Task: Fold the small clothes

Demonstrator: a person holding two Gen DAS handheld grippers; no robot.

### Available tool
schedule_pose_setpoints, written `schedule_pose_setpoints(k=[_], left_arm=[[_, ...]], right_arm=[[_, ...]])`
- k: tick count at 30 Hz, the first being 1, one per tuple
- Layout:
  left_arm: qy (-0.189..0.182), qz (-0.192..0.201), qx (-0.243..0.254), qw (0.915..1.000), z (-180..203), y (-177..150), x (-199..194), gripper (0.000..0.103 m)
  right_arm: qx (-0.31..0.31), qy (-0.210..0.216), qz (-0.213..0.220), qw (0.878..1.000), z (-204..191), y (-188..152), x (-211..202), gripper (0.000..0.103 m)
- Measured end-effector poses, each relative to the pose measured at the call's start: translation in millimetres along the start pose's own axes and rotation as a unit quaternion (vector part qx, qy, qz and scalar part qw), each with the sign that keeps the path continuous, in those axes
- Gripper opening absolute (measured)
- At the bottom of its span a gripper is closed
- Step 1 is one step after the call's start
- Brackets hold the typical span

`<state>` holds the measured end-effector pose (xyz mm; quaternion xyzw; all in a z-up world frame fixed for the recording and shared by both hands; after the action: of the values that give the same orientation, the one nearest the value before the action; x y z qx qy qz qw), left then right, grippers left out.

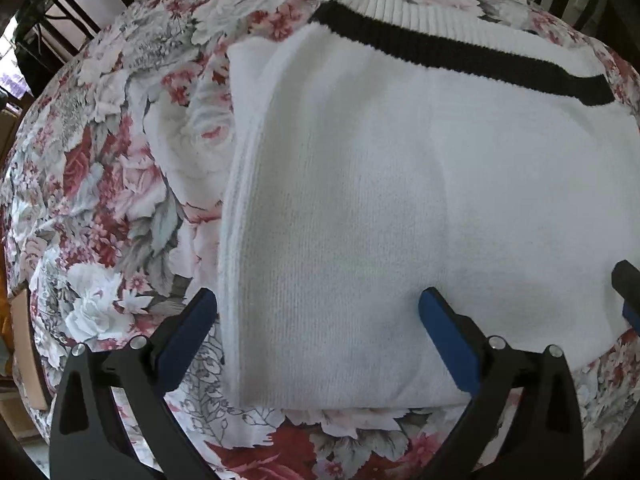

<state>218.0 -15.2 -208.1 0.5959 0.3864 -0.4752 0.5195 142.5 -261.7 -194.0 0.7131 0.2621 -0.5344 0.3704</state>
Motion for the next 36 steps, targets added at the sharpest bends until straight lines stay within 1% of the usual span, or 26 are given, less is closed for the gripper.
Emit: schedule_pose_setpoints(k=[3,8,12,15,16,17,18,20,21,22,23,24,26,28,29,31,33,34,36], left_arm=[[0.003,0.005,0.004,1.0,1.7,-0.2,-3.1,0.099],[0.015,0.023,0.014,0.9995,2.2,-3.3,-15.8,0.099],[0.008,0.037,0.001,0.9993,-2.8,-7.3,-27.0,0.099],[0.016,0.032,-0.007,0.9993,-10.6,-7.3,-22.8,0.099],[0.026,0.019,-0.011,0.9994,-13.8,-7.8,-15.5,0.099],[0.025,0.009,-0.015,0.9995,-15.4,-10.1,-8.5,0.099],[0.016,-0.001,-0.024,0.9996,-19.1,-11.2,-2.8,0.099],[-0.009,-0.014,-0.051,0.9986,-24.6,-10.2,3.2,0.099],[-0.019,-0.018,-0.061,0.9978,-27.4,-9.1,4.5,0.099],[-0.031,-0.02,-0.074,0.9966,-30.1,-8.8,3.8,0.099],[-0.04,-0.019,-0.082,0.9957,-32.1,-7.9,1.2,0.099],[-0.047,-0.013,-0.087,0.9951,-34.0,-6.7,-2.8,0.099],[-0.057,0.011,-0.088,0.9945,-33.6,-2.9,-18.7,0.098],[-0.072,0.04,-0.076,0.9938,-25.4,-0.4,-36.8,0.098],[-0.079,0.048,-0.068,0.9934,-21.4,-0.1,-42.8,0.098],[-0.096,0.058,-0.047,0.9926,-4.9,-1.9,-53.4,0.098],[-0.106,0.06,-0.023,0.9922,13.6,-3.6,-59.3,0.098],[-0.107,0.06,-0.014,0.9923,22.7,-4.5,-60.5,0.098],[-0.104,0.056,0.008,0.993,44.7,-6.6,-59.4,0.098]], right_arm=[[-0.007,-0.004,0.005,1.0,-3.4,-2.1,-4.4,0.084],[0.01,0.013,0.017,1.0,3.6,-4.6,-21.2,0.084],[0.027,0.02,0.033,0.999,16.8,-4.0,-37.0,0.084],[0.043,0.03,0.036,0.998,30.1,-6.4,-44.1,0.084],[0.045,0.027,0.033,0.998,33.5,-6.9,-41.9,0.084],[0.045,0.023,0.026,0.998,33.5,-6.6,-37.0,0.084],[0.047,0.021,0.017,0.999,35.8,-7.1,-32.0,0.085],[0.063,0.031,-0.032,0.997,37.7,-10.7,-7.8,0.086],[0.078,0.039,-0.044,0.995,41.2,-11.8,-0.4,0.085],[0.09,0.048,-0.044,0.994,44.6,-11.4,-0.5,0.085],[0.11,0.067,-0.04,0.991,49.5,-9.9,-5.3,0.085],[0.122,0.079,-0.035,0.989,52.7,-9.4,-10.0,0.085],[0.147,0.101,-0.011,0.984,64.7,-5.9,-25.9,0.085],[0.17,0.107,0.012,0.98,82.4,-3.9,-39.6,0.085],[0.185,0.11,0.017,0.976,92.1,-5.2,-43.1,0.085],[0.216,0.127,0.012,0.968,108.1,-7.2,-40.2,0.085],[0.241,0.149,-0.003,0.959,116.6,-8.4,-31.4,0.085],[0.251,0.166,-0.008,0.954,117.7,-9.3,-27.8,0.085],[0.25,0.185,-0.006,0.95,115.2,-7.4,-25.0,0.085]])
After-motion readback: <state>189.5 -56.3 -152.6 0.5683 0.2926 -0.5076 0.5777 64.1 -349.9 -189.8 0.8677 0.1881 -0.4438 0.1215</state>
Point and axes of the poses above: each gripper's, at about its wrist camera, not at the fingertips, and x roughly the way its jaws point, z to its right, y to its top, the point moved 6 cm from there along x, roughly the way its jaws point, and after that the axes turned 10 degrees about -y, right-handed, at the moved point
